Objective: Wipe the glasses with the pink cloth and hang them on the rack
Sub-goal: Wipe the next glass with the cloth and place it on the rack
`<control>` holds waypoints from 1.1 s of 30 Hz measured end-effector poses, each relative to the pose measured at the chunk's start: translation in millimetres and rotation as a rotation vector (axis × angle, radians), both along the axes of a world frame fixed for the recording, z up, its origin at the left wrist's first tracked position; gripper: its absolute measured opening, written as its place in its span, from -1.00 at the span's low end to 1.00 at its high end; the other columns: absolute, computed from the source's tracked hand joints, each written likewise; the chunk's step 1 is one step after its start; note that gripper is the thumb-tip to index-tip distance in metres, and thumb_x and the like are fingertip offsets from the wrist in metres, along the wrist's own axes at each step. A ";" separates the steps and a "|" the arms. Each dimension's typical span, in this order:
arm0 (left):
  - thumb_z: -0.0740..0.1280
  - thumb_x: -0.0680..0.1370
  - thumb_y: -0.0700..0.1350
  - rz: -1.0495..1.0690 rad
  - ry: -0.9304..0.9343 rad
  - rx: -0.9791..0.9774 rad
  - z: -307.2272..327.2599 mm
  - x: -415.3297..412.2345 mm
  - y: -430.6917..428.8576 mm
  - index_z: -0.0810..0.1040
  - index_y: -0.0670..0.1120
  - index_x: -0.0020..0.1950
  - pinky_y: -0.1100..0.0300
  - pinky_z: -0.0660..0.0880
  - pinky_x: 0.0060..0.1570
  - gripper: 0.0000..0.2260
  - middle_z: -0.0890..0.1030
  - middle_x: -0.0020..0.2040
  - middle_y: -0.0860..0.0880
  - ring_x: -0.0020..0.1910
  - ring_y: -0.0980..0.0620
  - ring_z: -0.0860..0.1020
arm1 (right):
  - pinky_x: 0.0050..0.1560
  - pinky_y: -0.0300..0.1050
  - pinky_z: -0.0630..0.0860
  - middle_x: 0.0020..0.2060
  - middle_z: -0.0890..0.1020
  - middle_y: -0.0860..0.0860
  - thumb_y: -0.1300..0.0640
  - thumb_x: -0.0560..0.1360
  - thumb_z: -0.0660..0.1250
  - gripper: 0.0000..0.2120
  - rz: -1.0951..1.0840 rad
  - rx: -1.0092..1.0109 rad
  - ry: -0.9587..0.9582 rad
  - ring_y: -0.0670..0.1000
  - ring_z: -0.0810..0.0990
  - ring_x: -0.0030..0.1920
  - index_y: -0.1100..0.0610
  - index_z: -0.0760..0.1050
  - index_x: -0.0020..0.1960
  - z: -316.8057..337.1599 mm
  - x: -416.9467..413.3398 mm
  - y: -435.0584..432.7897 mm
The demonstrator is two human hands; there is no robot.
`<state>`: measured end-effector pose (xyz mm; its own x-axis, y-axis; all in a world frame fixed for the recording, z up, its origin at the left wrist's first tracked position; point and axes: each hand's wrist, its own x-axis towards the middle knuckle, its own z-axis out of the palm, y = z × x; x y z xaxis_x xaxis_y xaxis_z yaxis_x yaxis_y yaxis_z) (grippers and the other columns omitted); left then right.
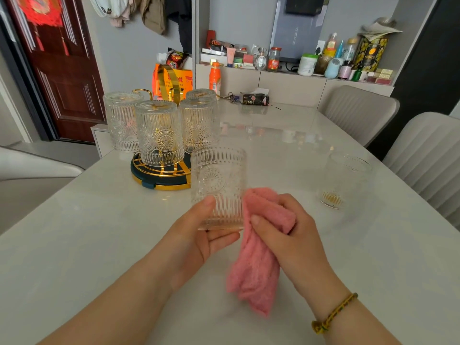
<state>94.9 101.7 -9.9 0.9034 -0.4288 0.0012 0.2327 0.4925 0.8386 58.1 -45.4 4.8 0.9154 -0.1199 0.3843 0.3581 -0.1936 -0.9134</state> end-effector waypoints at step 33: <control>0.43 0.18 0.26 0.106 -0.031 0.322 -3.8 -3.4 -5.7 0.47 -0.08 0.21 0.04 0.53 0.08 -0.30 0.65 0.04 -0.10 0.01 -0.05 0.63 | -0.14 -0.47 0.43 -0.16 0.60 -0.31 0.16 0.27 0.39 -0.77 -0.059 0.063 -0.103 -0.29 0.55 -0.13 -0.13 0.54 -0.15 -8.6 3.5 2.5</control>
